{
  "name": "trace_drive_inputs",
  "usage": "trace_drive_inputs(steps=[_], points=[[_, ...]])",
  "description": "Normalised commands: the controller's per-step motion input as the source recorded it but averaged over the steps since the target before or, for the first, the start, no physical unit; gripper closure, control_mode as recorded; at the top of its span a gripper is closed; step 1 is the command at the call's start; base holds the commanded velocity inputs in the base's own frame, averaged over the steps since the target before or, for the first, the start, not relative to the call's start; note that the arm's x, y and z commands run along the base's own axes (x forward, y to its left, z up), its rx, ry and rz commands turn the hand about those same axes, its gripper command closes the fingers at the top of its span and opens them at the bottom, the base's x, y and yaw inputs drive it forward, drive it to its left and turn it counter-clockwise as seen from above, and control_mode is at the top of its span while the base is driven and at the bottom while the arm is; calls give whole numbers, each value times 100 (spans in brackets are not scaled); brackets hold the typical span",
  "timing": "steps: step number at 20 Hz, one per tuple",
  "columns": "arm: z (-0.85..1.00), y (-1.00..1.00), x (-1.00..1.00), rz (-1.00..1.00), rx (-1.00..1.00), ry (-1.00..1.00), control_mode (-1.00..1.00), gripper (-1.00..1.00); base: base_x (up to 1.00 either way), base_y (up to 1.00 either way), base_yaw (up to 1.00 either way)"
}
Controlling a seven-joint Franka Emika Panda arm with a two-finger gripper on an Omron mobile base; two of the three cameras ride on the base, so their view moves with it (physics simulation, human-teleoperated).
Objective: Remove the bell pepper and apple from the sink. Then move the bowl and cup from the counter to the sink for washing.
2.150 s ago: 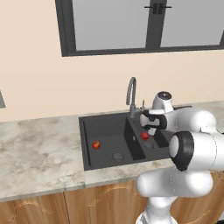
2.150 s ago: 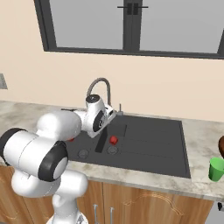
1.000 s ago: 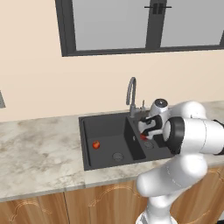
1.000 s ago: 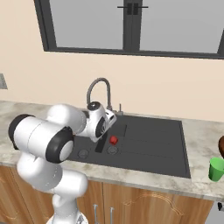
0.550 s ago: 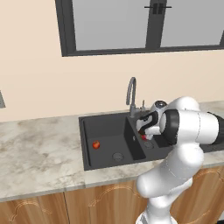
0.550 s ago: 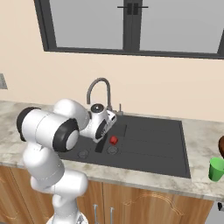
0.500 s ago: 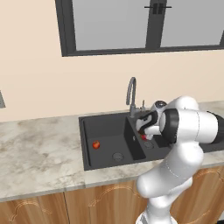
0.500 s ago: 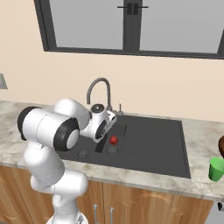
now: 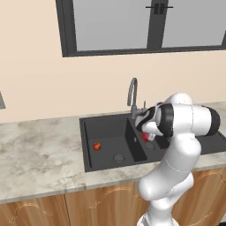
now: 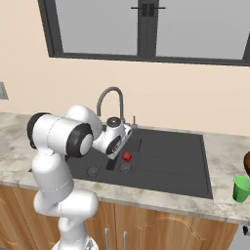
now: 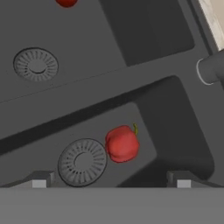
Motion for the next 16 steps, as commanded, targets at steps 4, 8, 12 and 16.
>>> trace_drive_inputs(steps=[4,8,12,16], points=[[-11,-8,23,1,0,0,-100,-100,0,0,0],[-12,-7,18,0,-2,0,-100,-100,0,0,0],[-14,-3,8,0,-4,0,-100,-100,0,0,0],[-15,0,9,0,-3,0,-100,-100,0,0,0]])
